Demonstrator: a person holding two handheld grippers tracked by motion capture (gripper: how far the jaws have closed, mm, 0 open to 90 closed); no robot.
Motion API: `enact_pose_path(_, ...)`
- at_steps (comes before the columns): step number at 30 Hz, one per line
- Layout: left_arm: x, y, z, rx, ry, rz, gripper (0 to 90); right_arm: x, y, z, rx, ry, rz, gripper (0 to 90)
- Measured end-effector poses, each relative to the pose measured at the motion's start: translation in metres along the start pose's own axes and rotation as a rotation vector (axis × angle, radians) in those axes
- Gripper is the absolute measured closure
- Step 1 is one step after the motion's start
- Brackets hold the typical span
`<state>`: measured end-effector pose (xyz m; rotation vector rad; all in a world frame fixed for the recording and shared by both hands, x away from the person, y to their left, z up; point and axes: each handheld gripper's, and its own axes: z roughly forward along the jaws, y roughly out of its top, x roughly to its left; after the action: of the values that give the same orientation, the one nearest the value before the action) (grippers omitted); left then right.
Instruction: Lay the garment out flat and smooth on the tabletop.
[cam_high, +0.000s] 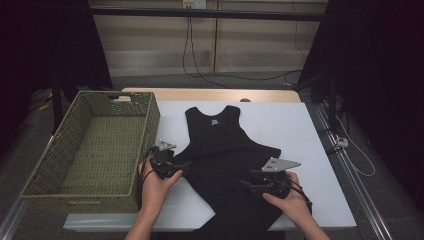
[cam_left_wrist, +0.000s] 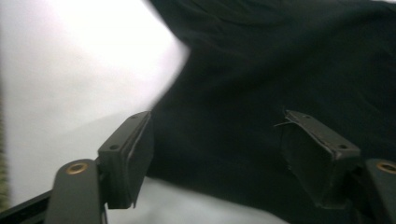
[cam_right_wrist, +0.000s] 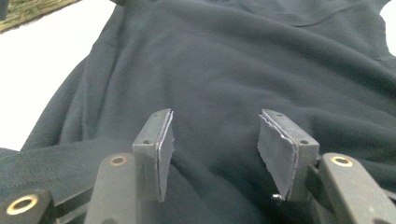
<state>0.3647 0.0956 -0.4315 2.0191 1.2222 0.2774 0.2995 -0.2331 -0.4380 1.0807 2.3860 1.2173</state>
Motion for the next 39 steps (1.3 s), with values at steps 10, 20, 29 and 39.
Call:
enact_pose_path(10,-0.021,-0.015,-0.001,0.027,-0.064,0.046,30.1,0.013,-0.014,-0.002,0.049,0.029,-0.040,46.0)
enact_pose_path(20,-0.025,-0.015,0.003,0.012,-0.072,0.050,30.4,0.016,-0.018,-0.009,0.070,0.058,-0.050,84.7)
enact_pose_path(29,-0.027,-0.005,0.005,-0.009,-0.098,0.042,29.2,0.012,-0.023,-0.032,-0.002,0.068,0.020,85.4)
enact_pose_path(39,-0.029,0.008,0.012,-0.027,-0.111,0.047,24.7,0.011,-0.031,-0.053,-0.044,0.047,0.064,85.6)
